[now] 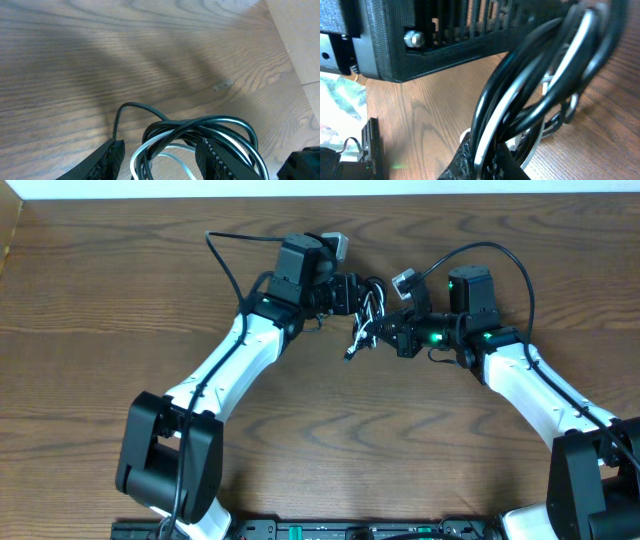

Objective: Untangle cables

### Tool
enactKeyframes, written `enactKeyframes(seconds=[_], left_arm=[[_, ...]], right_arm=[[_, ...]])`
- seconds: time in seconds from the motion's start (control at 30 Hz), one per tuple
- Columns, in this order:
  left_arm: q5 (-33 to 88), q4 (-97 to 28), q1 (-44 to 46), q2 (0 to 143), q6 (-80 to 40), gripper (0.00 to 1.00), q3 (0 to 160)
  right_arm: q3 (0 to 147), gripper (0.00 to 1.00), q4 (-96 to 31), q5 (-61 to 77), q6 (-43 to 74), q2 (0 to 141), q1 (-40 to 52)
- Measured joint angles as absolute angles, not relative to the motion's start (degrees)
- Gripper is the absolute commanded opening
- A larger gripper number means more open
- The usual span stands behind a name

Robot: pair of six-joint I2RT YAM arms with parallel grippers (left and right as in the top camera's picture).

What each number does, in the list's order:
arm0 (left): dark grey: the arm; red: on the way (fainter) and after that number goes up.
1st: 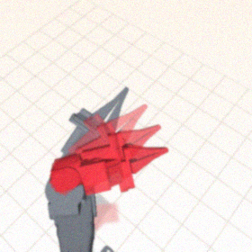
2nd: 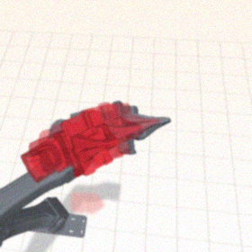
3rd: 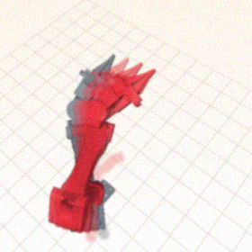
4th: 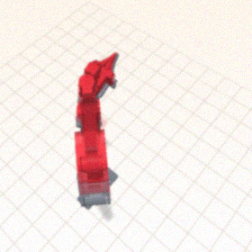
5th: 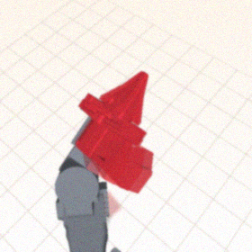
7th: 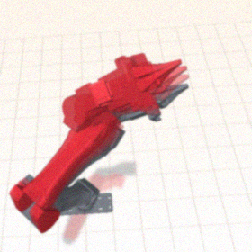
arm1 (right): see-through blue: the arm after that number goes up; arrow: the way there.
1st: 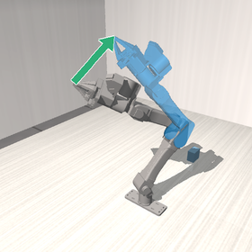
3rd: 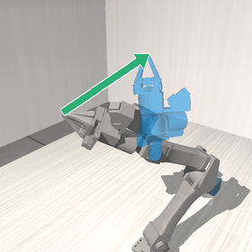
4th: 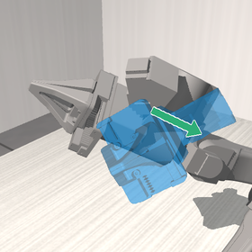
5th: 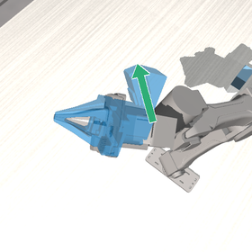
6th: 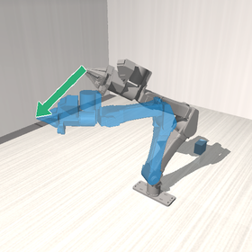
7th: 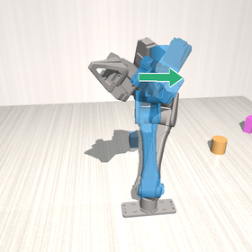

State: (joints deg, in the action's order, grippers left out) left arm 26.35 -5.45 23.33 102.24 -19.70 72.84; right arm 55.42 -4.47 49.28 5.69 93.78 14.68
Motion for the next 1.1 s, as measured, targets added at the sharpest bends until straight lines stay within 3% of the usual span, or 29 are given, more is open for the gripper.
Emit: enactKeyframes(seconds=[0.47,0.77,1.1], left_arm=[[20.4,4.1,27.9,111.0,-29.8,0.5,72.8],[17.6,4.4,28.3,112.2,-31.3,0.41,72.8],[1.3,-3.6,27.9,112.6,-31.2,0.24,72.9]], right_arm=[[55.4,0.01,-6.2,48.3,5.8,93.8,14.5],[55.3,0.01,-6.4,48.0,5.9,93.8,14.4],[55.3,0.01,-6.2,48.5,5.9,93.8,14.0]])
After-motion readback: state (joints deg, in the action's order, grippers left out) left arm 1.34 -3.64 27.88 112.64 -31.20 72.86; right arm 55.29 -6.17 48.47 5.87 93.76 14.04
